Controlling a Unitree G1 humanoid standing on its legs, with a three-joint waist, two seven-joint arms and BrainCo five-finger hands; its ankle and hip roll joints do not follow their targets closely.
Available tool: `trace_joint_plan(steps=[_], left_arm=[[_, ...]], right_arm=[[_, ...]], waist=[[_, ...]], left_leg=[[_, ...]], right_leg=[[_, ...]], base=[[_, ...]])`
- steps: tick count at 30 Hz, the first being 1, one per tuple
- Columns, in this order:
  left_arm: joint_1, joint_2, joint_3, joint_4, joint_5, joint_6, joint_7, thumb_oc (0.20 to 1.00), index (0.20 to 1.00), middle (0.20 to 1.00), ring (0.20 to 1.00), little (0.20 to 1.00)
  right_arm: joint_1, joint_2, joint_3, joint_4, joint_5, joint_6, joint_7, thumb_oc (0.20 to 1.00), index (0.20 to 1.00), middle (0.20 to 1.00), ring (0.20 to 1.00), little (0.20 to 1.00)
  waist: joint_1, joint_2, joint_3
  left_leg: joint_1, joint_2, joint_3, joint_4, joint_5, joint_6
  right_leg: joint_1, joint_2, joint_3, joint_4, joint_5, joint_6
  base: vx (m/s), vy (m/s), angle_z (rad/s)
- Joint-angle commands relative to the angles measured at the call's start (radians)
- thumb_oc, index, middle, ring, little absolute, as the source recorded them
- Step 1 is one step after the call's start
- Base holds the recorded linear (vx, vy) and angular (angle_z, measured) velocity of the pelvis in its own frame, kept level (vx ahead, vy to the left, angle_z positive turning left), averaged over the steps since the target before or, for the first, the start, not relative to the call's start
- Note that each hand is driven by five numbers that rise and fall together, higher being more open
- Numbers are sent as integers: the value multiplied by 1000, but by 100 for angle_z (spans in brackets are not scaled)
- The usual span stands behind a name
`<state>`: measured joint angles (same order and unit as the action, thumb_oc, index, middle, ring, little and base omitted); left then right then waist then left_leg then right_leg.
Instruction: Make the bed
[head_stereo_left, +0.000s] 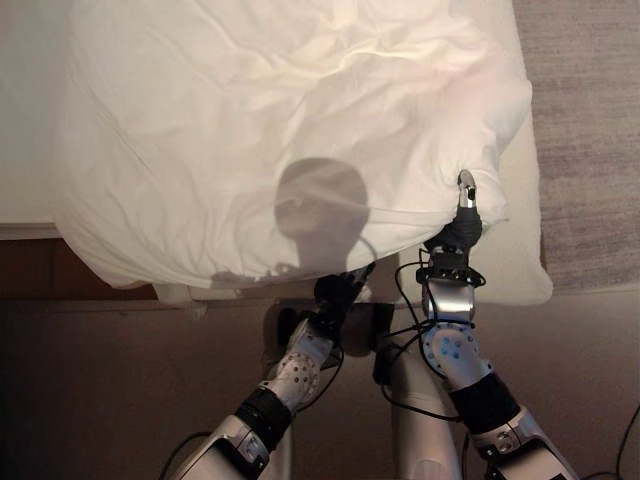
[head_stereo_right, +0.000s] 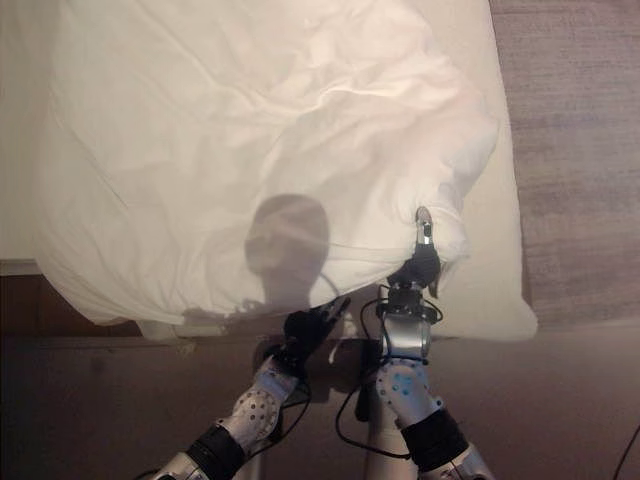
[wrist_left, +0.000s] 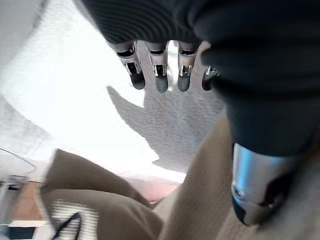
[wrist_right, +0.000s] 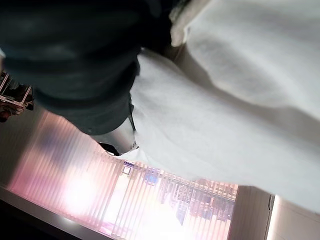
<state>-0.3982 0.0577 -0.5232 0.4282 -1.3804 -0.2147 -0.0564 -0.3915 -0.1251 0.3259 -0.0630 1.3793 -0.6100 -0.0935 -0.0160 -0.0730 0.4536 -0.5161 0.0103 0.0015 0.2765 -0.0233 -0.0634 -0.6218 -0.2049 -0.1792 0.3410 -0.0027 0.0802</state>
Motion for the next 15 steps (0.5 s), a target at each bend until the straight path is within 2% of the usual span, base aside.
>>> trace_joint_plan(steps=[1, 9, 15], left_arm=[[-18, -67, 56, -13, -63, -56, -10, 1000, 1000, 1000, 1000, 1000], [-5, -59, 129, -20, -75, -88, -38, 1000, 1000, 1000, 1000, 1000], [25, -33, 137, -13, -39, -69, -56, 1000, 1000, 1000, 1000, 1000]], right_arm=[[-28, 7, -26, -141, -30, -40, 93, 200, 200, 200, 200, 200], [-13, 4, -68, -151, -41, -44, 116, 200, 200, 200, 200, 200], [-9, -4, -87, -156, -51, -41, 129, 200, 200, 200, 200, 200]], waist=[[-21, 0, -59], [-14, -1, -57], [-8, 1, -55]], left_leg=[[-44, -47, 15, -9, 18, 55], [-44, -49, 13, -4, 15, 55], [-45, -49, 10, -2, 13, 57]], right_leg=[[19, 44, 42, -13, 47, 48], [23, 44, 37, -12, 45, 48], [23, 42, 36, -12, 45, 47]], base=[[0, 0, 0], [0, 0, 0], [0, 0, 0]])
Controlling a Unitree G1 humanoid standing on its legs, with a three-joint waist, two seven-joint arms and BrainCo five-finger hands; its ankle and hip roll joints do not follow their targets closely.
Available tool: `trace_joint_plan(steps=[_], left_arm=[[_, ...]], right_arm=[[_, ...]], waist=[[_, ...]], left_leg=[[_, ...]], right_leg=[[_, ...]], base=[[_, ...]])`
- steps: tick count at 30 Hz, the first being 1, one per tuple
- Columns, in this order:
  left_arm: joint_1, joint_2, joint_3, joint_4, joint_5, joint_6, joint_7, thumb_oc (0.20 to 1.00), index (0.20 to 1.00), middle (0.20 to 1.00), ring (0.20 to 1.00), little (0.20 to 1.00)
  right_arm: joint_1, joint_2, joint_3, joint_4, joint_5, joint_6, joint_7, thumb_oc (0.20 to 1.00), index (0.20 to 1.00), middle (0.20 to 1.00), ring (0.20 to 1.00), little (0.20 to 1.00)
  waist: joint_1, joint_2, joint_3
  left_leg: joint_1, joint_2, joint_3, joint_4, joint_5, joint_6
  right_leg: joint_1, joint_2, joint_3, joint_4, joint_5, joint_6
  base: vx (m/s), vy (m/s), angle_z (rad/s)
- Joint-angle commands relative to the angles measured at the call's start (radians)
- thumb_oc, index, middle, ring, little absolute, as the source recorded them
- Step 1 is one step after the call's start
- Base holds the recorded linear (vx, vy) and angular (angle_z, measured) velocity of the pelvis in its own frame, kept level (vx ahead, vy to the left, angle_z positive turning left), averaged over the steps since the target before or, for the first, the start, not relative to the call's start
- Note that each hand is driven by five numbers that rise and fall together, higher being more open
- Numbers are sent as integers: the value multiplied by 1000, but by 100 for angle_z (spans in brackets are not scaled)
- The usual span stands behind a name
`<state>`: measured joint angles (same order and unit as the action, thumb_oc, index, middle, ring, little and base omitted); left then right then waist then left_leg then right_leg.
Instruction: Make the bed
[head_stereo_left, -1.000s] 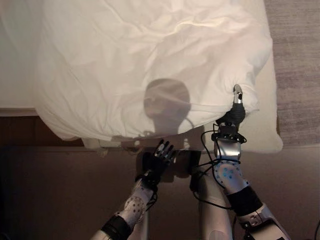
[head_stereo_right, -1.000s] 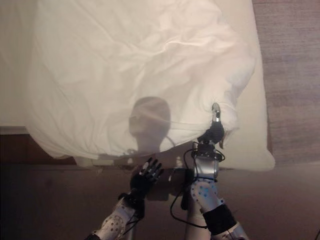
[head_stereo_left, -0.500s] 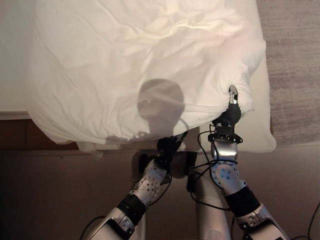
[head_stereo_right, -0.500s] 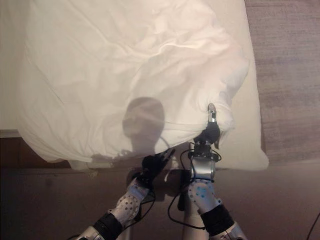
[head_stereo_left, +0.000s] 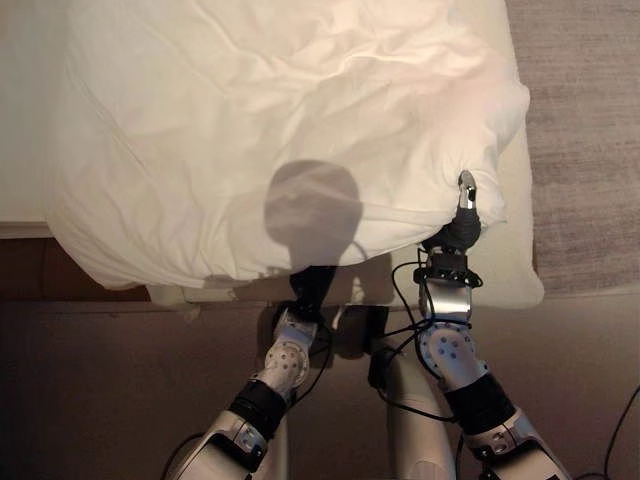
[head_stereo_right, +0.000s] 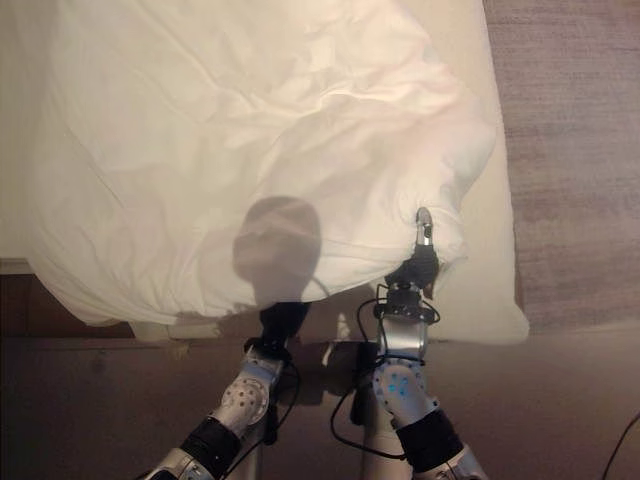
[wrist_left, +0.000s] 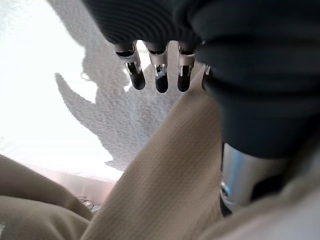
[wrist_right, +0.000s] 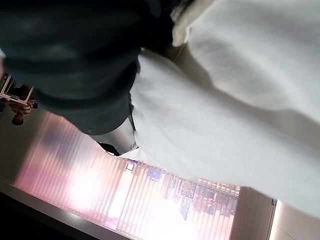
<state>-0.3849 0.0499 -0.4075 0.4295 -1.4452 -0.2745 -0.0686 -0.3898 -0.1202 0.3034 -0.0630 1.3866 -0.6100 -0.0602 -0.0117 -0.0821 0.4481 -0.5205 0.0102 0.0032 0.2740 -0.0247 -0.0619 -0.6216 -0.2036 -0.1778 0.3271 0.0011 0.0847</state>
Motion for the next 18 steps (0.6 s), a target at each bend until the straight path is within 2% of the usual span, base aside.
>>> trace_joint_plan(steps=[1, 6, 9, 18], left_arm=[[21, -14, 17, -11, 47, -7, -47, 1000, 1000, 1000, 1000, 1000], [41, 14, -6, 25, 116, 21, -57, 1000, 1000, 1000, 1000, 1000], [65, 33, -11, 67, 152, 59, -83, 1000, 1000, 1000, 1000, 1000], [111, 63, -7, 103, 205, 94, -141, 1000, 1000, 1000, 1000, 1000]], right_arm=[[-12, -12, -65, -156, -65, -41, 96, 200, 200, 200, 200, 200], [-16, -17, -67, -148, -71, -37, 97, 200, 200, 200, 200, 200], [-17, -28, -74, -146, -68, -31, 106, 200, 200, 200, 200, 200], [-12, -44, -93, -144, -62, -17, 131, 200, 200, 200, 200, 200]], waist=[[-10, 12, -49], [-9, 15, -49], [-7, 20, -49], [0, 28, -51]], left_leg=[[-41, -49, 8, 1, 15, 56], [-44, -50, 8, 4, 14, 58], [-43, -50, 8, 6, 15, 57], [-49, -52, 2, 7, 17, 55]], right_leg=[[24, 41, 34, 2, 42, 42], [24, 40, 31, 0, 44, 43], [24, 40, 31, 2, 44, 43], [21, 40, 26, 3, 42, 43]], base=[[0, 0, 0], [0, 0, 0], [0, 0, 0], [0, 0, 0]])
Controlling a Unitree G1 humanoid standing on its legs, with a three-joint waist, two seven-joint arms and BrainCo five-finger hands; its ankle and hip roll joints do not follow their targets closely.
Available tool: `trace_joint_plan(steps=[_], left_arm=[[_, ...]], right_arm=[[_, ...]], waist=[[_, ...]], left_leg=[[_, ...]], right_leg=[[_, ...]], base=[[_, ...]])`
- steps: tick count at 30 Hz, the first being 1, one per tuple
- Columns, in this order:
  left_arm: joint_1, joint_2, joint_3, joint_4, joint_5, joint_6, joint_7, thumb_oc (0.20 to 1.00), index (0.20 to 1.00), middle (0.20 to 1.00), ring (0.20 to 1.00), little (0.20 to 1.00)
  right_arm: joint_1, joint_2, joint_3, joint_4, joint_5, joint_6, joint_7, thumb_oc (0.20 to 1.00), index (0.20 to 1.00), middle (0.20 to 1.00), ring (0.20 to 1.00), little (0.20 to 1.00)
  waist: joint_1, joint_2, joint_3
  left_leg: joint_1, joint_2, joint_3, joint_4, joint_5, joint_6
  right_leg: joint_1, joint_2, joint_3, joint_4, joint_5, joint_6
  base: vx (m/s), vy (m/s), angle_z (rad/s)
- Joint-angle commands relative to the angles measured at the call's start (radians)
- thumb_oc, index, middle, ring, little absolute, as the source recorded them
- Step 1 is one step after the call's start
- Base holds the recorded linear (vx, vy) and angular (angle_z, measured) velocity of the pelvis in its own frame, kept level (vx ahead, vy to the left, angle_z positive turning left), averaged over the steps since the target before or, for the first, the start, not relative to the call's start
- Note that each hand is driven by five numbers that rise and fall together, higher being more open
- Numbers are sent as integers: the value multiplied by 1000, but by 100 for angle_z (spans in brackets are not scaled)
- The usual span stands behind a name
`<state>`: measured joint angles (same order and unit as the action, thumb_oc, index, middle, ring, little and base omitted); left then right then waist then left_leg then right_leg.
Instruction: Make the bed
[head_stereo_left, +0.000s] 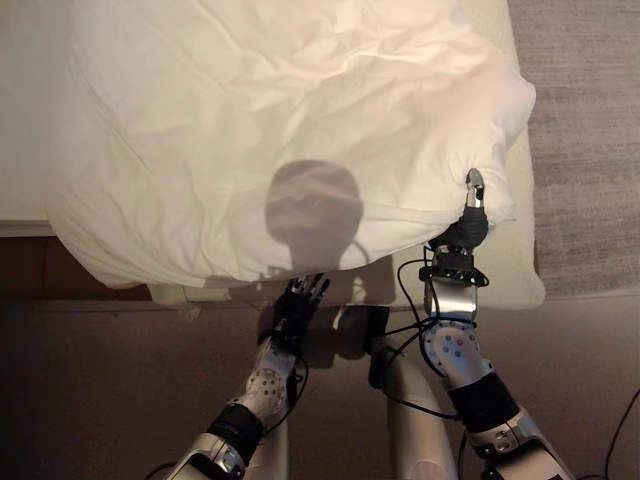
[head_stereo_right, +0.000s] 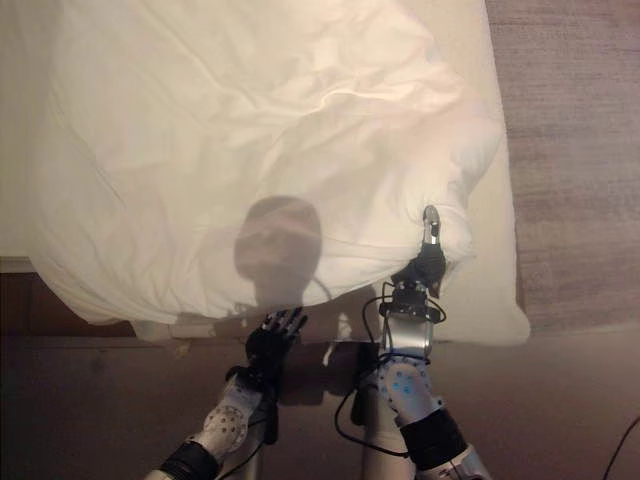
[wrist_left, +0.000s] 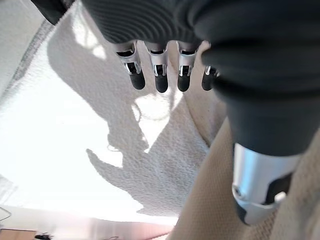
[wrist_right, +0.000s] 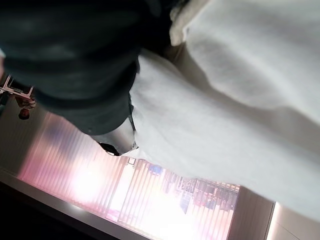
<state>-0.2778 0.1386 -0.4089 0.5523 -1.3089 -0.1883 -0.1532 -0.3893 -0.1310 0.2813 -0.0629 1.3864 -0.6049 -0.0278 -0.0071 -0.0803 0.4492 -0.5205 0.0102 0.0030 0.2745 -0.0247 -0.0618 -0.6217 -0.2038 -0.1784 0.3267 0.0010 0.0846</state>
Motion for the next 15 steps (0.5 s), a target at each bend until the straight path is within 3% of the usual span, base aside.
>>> trace_joint_plan(steps=[1, 15], left_arm=[[6, -21, -8, -18, 76, 10, -60, 1000, 1000, 1000, 1000, 1000], [10, -7, 36, -25, 87, -2, -70, 1000, 1000, 1000, 1000, 1000]], right_arm=[[-13, -35, -71, -143, -64, -21, 100, 200, 200, 200, 200, 200], [-14, -39, -79, -140, -71, -12, 105, 200, 200, 200, 200, 200]], waist=[[-4, 26, -52], [1, 31, -55]], left_leg=[[-50, -53, 2, 6, 17, 55], [-59, -53, 2, 14, 17, 55]], right_leg=[[21, 39, 27, 3, 42, 43], [13, 39, 28, 6, 43, 42]], base=[[0, 0, 0], [0, 0, 0]])
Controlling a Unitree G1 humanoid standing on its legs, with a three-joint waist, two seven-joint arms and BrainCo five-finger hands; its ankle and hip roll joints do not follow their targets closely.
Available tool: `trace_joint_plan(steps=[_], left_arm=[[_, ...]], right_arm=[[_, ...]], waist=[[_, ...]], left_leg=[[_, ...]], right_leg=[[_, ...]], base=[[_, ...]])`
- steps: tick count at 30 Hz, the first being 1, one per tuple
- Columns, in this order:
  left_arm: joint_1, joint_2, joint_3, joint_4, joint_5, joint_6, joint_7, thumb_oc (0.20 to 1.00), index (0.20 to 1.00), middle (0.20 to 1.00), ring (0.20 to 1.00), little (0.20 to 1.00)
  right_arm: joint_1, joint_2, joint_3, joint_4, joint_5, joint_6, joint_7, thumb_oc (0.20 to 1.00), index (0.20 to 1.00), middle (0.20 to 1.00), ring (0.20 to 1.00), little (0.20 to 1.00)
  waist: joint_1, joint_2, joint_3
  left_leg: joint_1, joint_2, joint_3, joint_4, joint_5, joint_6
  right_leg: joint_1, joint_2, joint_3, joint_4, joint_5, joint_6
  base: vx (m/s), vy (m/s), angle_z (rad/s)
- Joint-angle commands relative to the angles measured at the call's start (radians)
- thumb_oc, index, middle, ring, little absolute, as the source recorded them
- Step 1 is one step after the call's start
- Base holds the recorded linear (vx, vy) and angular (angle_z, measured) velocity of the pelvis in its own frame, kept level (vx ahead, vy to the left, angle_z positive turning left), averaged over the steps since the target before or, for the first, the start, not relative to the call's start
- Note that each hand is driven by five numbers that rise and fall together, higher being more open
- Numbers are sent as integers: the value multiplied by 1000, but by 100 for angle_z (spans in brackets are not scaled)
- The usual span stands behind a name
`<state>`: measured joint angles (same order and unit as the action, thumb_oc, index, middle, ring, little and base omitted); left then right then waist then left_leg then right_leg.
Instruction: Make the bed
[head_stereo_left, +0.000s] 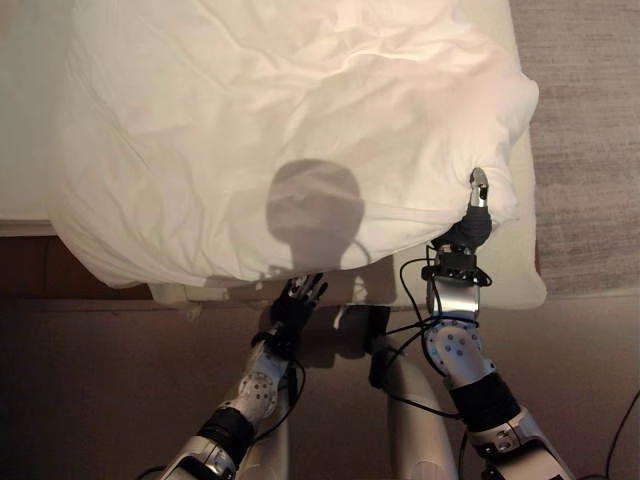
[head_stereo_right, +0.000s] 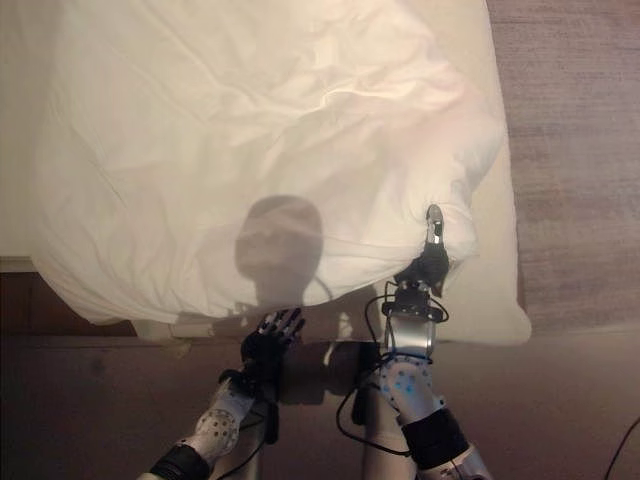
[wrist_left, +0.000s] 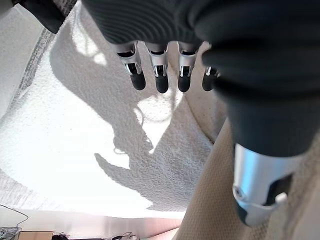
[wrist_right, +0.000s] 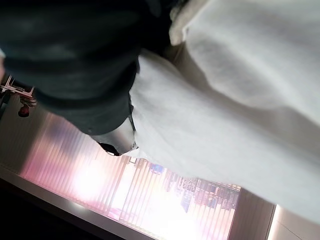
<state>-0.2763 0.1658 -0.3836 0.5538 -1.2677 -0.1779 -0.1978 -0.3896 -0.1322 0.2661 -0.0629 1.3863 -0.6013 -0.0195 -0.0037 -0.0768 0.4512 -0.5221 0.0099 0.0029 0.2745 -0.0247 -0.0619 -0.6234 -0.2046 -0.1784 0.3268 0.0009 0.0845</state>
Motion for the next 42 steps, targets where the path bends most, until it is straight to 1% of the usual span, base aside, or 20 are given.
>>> trace_joint_plan(steps=[1, 2, 3, 4, 5, 6, 8, 9, 10, 15, 20, 22, 24, 25, 29, 30, 32, 34, 37, 42], left_arm=[[5, -39, 36, -46, 28, -31, -19, 1000, 1000, 1000, 1000, 1000], [5, -39, 36, -46, 28, -31, -19, 1000, 1000, 1000, 1000, 1000], [-2, -62, 105, -81, -30, -72, -1, 1000, 1000, 1000, 1000, 1000], [-2, -62, 106, -81, -30, -72, -1, 1000, 1000, 1000, 1000, 1000], [-8, -72, 142, -100, -62, -96, 12, 1000, 1000, 1000, 1000, 1000], [-8, -72, 142, -100, -62, -96, 12, 1000, 1000, 1000, 1000, 1000], [-11, -79, 182, -118, -89, -122, 28, 1000, 1000, 1000, 1000, 1000], [-15, -90, 228, -133, -119, -156, 43, 1000, 1000, 1000, 1000, 1000], [-22, -97, 256, -140, -144, -170, 48, 1000, 1000, 1000, 1000, 1000], [-33, -85, 295, -143, -135, -189, 68, 1000, 1000, 1000, 1000, 1000], [-15, -59, 287, -146, -78, -171, 57, 1000, 1000, 1000, 1000, 1000], [2, -34, 250, -156, -23, -142, 43, 1000, 1000, 1000, 1000, 1000], [5, -28, 237, -155, -10, -138, 41, 1000, 1000, 1000, 1000, 1000], [14, -15, 209, -156, 14, -114, 26, 1000, 1000, 1000, 1000, 1000], [29, 6, 175, -153, 59, -92, 16, 1000, 1000, 1000, 1000, 1000], [38, 26, 141, -145, 106, -77, 15, 1000, 1000, 1000, 1000, 1000], [52, 45, 112, -152, 106, -47, -14, 1000, 1000, 1000, 1000, 1000], [63, 79, 80, -164, 148, -38, -31, 1000, 1000, 1000, 1000, 1000], [74, 112, 61, -177, 165, -26, -49, 1000, 1000, 1000, 1000, 1000], [81, 141, 68, -207, 173, -21, -72, 1000, 1000, 1000, 1000, 1000]], right_arm=[[-11, -36, -64, -143, -74, -14, 99, 200, 200, 200, 200, 200], [-11, -36, -64, -143, -74, -14, 99, 200, 200, 200, 200, 200], [-2, -30, -71, -140, -72, -13, 100, 200, 200, 200, 200, 200], [-2, -31, -71, -140, -72, -13, 100, 200, 200, 200, 200, 200], [4, -27, -73, -140, -64, -13, 103, 200, 200, 200, 200, 200], [4, -27, -73, -140, -64, -13, 104, 200, 200, 200, 200, 200], [9, -25, -80, -140, -60, -14, 106, 200, 200, 200, 200, 200], [13, -23, -82, -138, -54, -13, 108, 200, 200, 200, 200, 200], [14, -21, -81, -138, -51, -11, 109, 200, 200, 200, 200, 200], [16, -22, -84, -139, -43, -5, 116, 200, 200, 200, 200, 200], [9, -33, -84, -142, -60, 4, 119, 200, 200, 200, 200, 200], [6, -44, -84, -153, -73, 9, 121, 200, 200, 200, 200, 200], [3, -44, -83, -154, -76, 9, 120, 200, 200, 200, 200, 200], [-1, -49, -82, -155, -82, 11, 120, 200, 200, 200, 200, 200], [-6, -53, -84, -159, -90, 14, 117, 200, 200, 200, 200, 200], [-8, -59, -81, -155, -96, 17, 116, 200, 200, 200, 200, 200], [-10, -59, -82, -154, -94, 17, 115, 200, 200, 200, 200, 200], [-11, -66, -78, -148, -92, 18, 115, 200, 200, 200, 200, 200], [-14, -69, -75, -145, -92, 21, 113, 200, 200, 200, 200, 200], [-7, -72, -81, -137, -86, 29, 121, 200, 200, 200, 200, 200]], waist=[[-1, 27, -56], [-1, 27, -56], [3, 25, -55], [2, 26, -55], [4, 24, -53], [4, 24, -53], [6, 23, -52], [9, 22, -52], [11, 22, -52], [11, 22, -52], [14, 27, -51], [13, 32, -46], [13, 33, -49], [13, 37, -46], [13, 40, -51], [11, 43, -48], [12, 45, -48], [12, 47, -48], [11, 47, -47], [12, 49, -48]], left_leg=[[-57, -54, 2, 15, 17, 55], [-57, -54, 2, 15, 17, 55], [-57, -54, -1, 15, 16, 54], [-56, -54, -1, 15, 16, 54], [-55, -54, -1, 15, 16, 54], [-55, -54, -1, 15, 16, 54], [-53, -55, -2, 16, 14, 54], [-51, -55, -2, 17, 13, 54], [-50, -55, -2, 18, 12, 54], [-52, -55, 1, 19, 12, 55], [-50, -55, 4, 17, 13, 58], [-49, -55, 7, 21, 12, 59], [-51, -56, 7, 18, 16, 60], [-50, -55, 9, 22, 14, 60], [-56, -55, 11, 20, 18, 60], [-56, -55, 10, 27, 16, 60], [-56, -56, 9, 27, 16, 60], [-56, -56, 10, 28, 17, 60], [-56, -55, 10, 28, 17, 59], [-58, -55, 10, 30, 17, 58]], right_leg=[[15, 39, 27, 7, 43, 41], [15, 39, 27, 7, 43, 41], [15, 38, 27, 9, 42, 41], [16, 38, 27, 9, 42, 41], [18, 38, 26, 10, 41, 40], [19, 38, 26, 10, 41, 40], [21, 38, 25, 12, 39, 40], [22, 37, 24, 15, 37, 39], [22, 37, 24, 17, 37, 39], [21, 36, 26, 16, 40, 38], [20, 36, 30, 11, 45, 39], [23, 36, 31, 11, 44, 40], [19, 36, 32, 8, 48, 40], [21, 36, 33, 12, 47, 40], [15, 35, 34, 7, 50, 40], [16, 35, 33, 13, 46, 39], [16, 36, 33, 13, 46, 39], [17, 36, 33, 11, 47, 40], [18, 36, 33, 11, 47, 41], [15, 36, 32, 14, 46, 41]], base=[[0, 0, 0], [0, 0, 0], [0, 0, 0], [0, 0, 0], [0, 0, 0], [0, 0, 0], [0, 0, 0], [0, 0, 0], [0, 0, 0], [0, 0, 0], [0, 0, 0], [0, 0, 0], [0, 0, 0], [0, 0, 0], [0, 0, 0], [0, 0, 0], [0, 0, 0], [0, 0, 0], [0, 0, 0], [0, 0, 0]])
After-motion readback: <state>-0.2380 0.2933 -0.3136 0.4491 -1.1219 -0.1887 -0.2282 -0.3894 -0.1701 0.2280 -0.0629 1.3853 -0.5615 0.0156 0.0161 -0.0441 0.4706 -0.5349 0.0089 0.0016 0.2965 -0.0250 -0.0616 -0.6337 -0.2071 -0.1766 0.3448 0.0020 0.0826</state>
